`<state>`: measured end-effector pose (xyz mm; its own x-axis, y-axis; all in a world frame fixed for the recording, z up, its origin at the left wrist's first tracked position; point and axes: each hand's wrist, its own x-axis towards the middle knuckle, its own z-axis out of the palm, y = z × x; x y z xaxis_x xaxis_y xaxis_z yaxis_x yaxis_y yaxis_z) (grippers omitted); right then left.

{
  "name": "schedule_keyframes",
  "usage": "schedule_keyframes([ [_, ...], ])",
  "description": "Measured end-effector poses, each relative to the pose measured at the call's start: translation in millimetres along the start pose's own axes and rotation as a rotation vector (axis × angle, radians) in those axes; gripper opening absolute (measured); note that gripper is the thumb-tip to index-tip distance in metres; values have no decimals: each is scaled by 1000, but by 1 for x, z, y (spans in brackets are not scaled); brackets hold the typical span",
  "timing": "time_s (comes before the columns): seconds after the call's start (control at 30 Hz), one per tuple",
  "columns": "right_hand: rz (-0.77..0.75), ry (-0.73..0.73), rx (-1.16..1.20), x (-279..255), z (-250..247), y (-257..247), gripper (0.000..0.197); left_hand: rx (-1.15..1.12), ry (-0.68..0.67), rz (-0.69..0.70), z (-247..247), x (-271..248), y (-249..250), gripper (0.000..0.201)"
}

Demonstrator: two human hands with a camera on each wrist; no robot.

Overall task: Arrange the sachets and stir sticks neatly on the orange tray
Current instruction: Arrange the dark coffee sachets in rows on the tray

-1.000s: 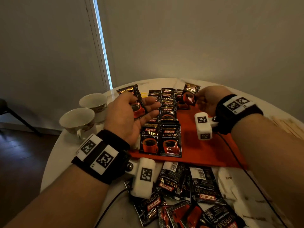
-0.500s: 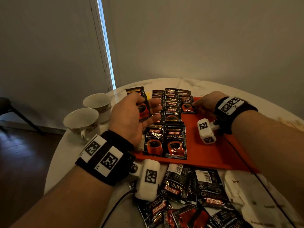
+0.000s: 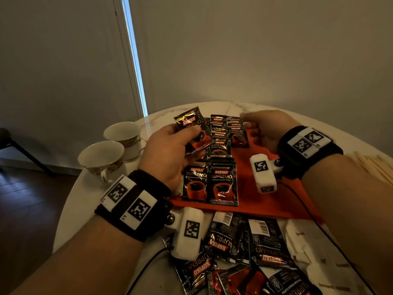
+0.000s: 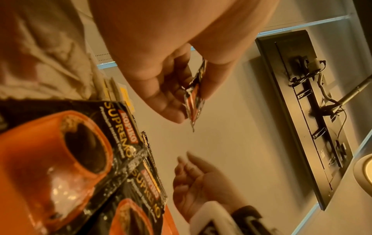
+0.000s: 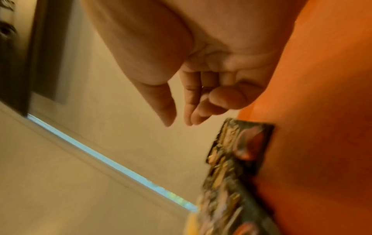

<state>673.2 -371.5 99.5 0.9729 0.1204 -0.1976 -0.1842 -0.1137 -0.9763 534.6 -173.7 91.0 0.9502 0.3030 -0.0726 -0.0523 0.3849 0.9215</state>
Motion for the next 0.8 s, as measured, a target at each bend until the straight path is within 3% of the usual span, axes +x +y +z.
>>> schedule_keyframes([
  [0.1,-105,-324,69,-42,19,-14,26,11,-62,15,0,-2,-1,16],
  [0.13,-139,-386,30,-53,25,-15,29,3,-79,9,0,-3,-1,18],
  [0.2,-209,-429,-31,-70,35,-12,18,-22,-98,5,1,-4,-2,25],
  [0.27,-232,-406,-10,-77,41,-6,8,-52,-73,51,1,-3,-3,32],
  [0.33,-208,-368,42,-77,43,-2,8,-77,-64,136,1,-4,-1,26],
  [0.47,-164,-321,145,-74,40,-1,3,4,-170,264,0,-5,1,24],
  [0.7,-249,-304,51,-73,30,-12,8,113,-159,276,-2,-4,0,52],
  [0.8,-288,-180,-8,-68,22,-13,8,88,-139,268,-3,-2,1,62],
])
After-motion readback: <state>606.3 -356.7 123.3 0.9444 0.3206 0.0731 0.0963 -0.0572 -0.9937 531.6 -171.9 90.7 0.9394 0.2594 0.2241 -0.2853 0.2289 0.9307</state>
